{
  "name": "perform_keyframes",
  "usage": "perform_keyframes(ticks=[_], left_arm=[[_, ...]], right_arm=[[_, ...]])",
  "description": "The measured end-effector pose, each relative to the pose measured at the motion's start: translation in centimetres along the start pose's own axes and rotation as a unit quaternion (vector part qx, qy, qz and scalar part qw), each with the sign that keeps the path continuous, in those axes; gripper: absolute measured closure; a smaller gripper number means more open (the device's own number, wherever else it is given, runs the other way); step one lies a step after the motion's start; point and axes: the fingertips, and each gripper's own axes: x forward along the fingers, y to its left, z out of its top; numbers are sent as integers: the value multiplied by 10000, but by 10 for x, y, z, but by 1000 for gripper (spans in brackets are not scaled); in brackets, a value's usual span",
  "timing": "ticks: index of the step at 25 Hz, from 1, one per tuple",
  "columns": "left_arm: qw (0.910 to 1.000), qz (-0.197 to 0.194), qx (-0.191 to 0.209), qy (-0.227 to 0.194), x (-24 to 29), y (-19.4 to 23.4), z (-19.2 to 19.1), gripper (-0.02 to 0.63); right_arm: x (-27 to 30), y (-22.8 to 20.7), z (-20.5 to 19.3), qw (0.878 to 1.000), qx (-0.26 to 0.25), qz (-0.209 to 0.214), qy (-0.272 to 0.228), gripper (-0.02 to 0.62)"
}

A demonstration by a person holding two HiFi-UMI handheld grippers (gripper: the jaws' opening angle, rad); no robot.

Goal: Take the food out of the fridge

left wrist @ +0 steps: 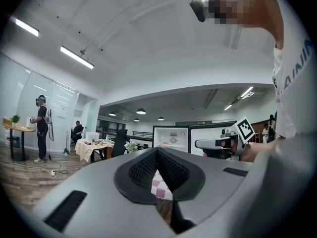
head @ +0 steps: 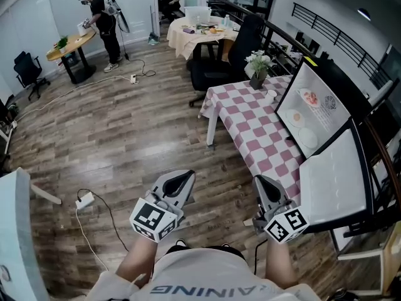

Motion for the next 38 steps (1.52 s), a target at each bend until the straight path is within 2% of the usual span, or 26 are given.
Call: perform_keyframes(ticks=[5, 12, 17, 22, 29, 38], left_arm=[[9999, 98, -134, 19, -28, 29, -12, 601], [9997, -93, -198, 148, -43, 54, -23, 601], [9994, -285, -123, 120, -37, 63, -23, 601], [9994, -252, -170, 139, -28, 83, -23, 601], [9995, -294, -75, 116, 15, 106, -17, 601], [9991, -360, -23, 221, 104, 127, -8, 601]], right_arm=[[22, 27, -23, 9998, 139, 6, 117, 574], [42, 51, -44, 9989, 375, -137, 251, 574], [55, 43, -38, 9985, 413, -316, 159, 574], [79, 36, -38, 9985, 463, -259, 134, 574], [112, -3, -31, 9982, 551, -238, 29, 574], [151, -79, -7, 9984, 540, -193, 18, 574]])
